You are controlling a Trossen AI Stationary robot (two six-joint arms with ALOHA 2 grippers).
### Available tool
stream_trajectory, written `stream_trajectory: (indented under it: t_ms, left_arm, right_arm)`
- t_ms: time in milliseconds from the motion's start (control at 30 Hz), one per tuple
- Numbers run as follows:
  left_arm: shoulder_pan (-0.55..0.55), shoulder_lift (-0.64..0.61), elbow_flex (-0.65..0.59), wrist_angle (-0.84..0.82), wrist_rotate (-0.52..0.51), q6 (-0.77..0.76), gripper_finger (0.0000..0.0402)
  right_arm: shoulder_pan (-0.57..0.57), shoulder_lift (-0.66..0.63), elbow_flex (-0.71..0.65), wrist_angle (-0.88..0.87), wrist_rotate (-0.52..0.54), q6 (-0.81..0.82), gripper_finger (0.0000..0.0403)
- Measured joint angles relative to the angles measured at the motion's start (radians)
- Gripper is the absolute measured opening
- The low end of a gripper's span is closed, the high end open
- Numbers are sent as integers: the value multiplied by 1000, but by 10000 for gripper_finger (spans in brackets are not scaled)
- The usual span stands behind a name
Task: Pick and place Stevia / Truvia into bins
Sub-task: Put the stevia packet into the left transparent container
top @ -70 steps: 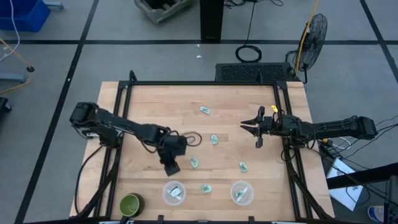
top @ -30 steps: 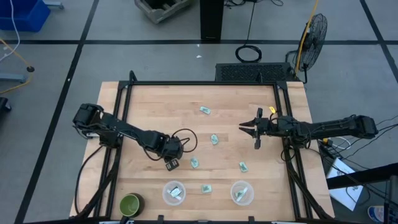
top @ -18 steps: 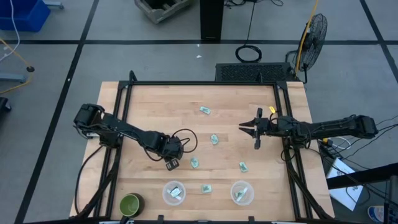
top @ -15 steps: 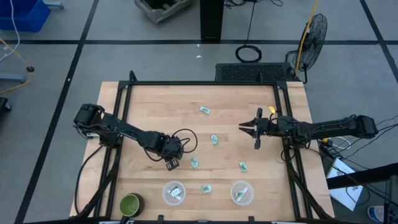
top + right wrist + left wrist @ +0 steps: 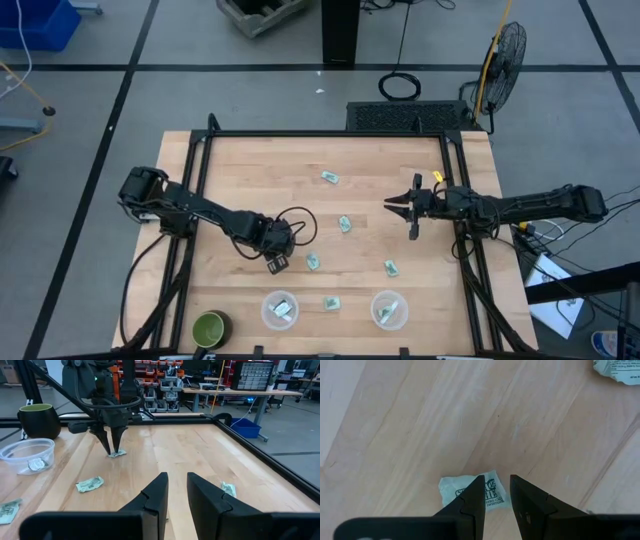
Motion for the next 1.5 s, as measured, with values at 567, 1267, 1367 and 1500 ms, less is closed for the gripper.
stream_trajectory:
  t_ms: [567,1267,1367,1500]
  left_arm:
    - [-1,65,4,-2,-1,19,93]
    - [-8,58,22,-6,46,121,22]
    - [-9,58,38,-6,73,132,12]
    - [-21,58,92,-66,113,135,8]
  right_arm:
    - [0,0,1,-13,0,49,63]
    - [0,0,1,-14,0,48,63]
    - [0,0,1,-14,0,48,63]
    - [0,0,1,-14,0,48,63]
